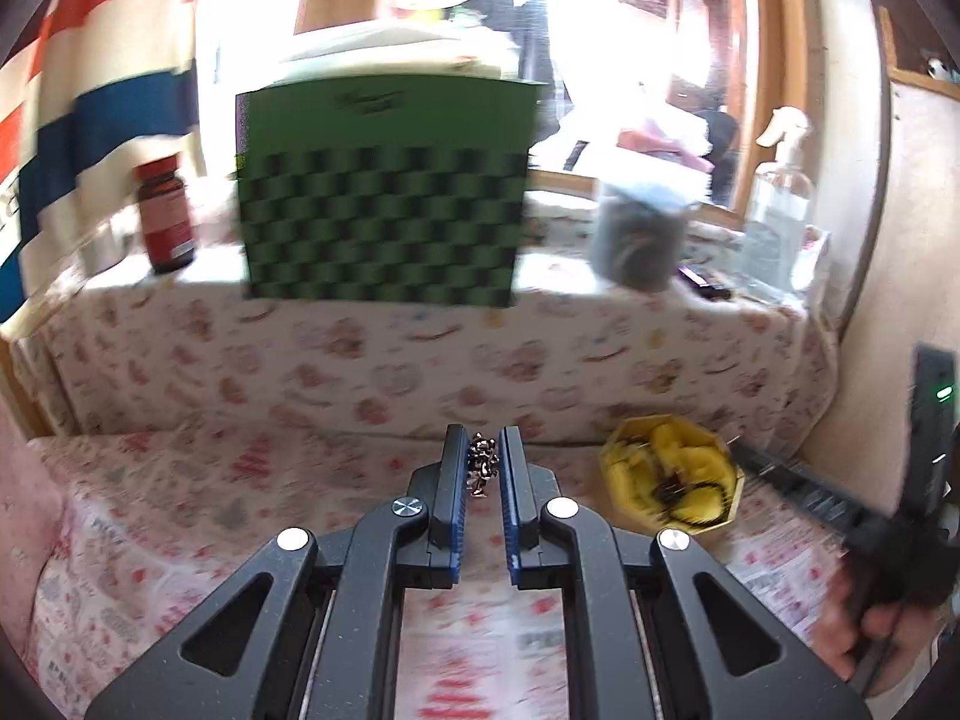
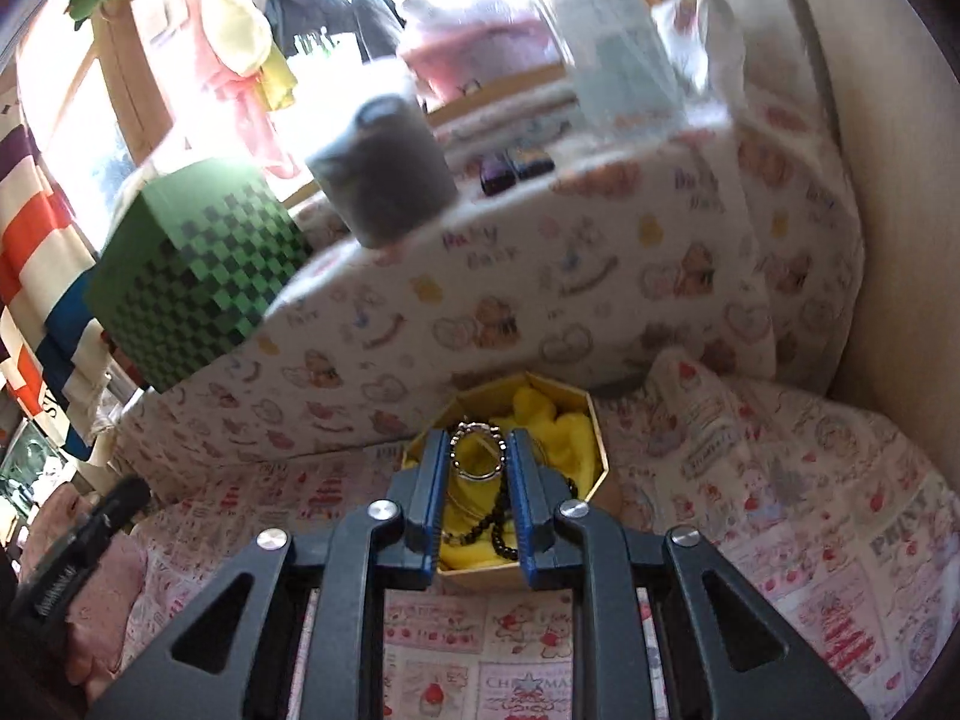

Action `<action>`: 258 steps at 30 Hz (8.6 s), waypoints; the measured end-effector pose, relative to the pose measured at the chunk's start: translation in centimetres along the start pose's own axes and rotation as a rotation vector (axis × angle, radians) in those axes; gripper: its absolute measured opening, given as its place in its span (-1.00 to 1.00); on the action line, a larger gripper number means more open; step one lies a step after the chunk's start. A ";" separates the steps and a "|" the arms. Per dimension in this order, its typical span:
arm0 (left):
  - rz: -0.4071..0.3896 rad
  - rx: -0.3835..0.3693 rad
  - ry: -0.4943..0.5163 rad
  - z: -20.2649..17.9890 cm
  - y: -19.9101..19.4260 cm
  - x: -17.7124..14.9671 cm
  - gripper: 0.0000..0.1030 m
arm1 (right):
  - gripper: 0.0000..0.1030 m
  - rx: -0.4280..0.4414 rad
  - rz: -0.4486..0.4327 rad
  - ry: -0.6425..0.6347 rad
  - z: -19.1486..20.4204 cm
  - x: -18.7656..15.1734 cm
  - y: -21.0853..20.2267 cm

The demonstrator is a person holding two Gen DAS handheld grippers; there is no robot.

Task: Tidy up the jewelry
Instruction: 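Carry the charm and ring into the gold box and open both tools, then grasp the black-and-gold stud earring with the left tool, then lift the stud earring with the left tool while the right tool grasps a small silver hoop, then carry the earring and hoop into the gold box and open both tools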

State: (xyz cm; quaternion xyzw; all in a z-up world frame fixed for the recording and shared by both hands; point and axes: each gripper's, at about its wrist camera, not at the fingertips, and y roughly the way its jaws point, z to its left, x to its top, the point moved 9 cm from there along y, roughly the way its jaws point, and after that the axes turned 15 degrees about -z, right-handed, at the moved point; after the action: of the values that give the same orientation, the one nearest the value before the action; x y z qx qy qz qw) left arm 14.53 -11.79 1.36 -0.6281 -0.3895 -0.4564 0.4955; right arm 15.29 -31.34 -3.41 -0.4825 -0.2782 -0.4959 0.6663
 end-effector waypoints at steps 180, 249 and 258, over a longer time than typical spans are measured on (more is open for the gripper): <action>-0.047 0.091 -0.078 10.3 -0.1 -1.6 -0.85 | -0.53 -0.101 0.306 -0.426 10.5 -10.5 6.6; -0.054 0.103 -0.067 10.5 -0.3 -1.4 -0.85 | -0.78 0.018 0.223 -0.234 9.4 -6.7 2.9; -0.044 0.037 -0.049 7.6 -0.8 -1.1 -0.85 | -0.78 0.173 0.235 0.128 3.0 -1.5 -0.5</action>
State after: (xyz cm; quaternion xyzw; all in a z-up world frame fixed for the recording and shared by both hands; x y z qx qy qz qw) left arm 14.91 -4.27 -0.22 -0.6211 -0.4235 -0.4444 0.4872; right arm 14.62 -28.01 -3.41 -0.4198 -0.2186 -0.4184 0.7752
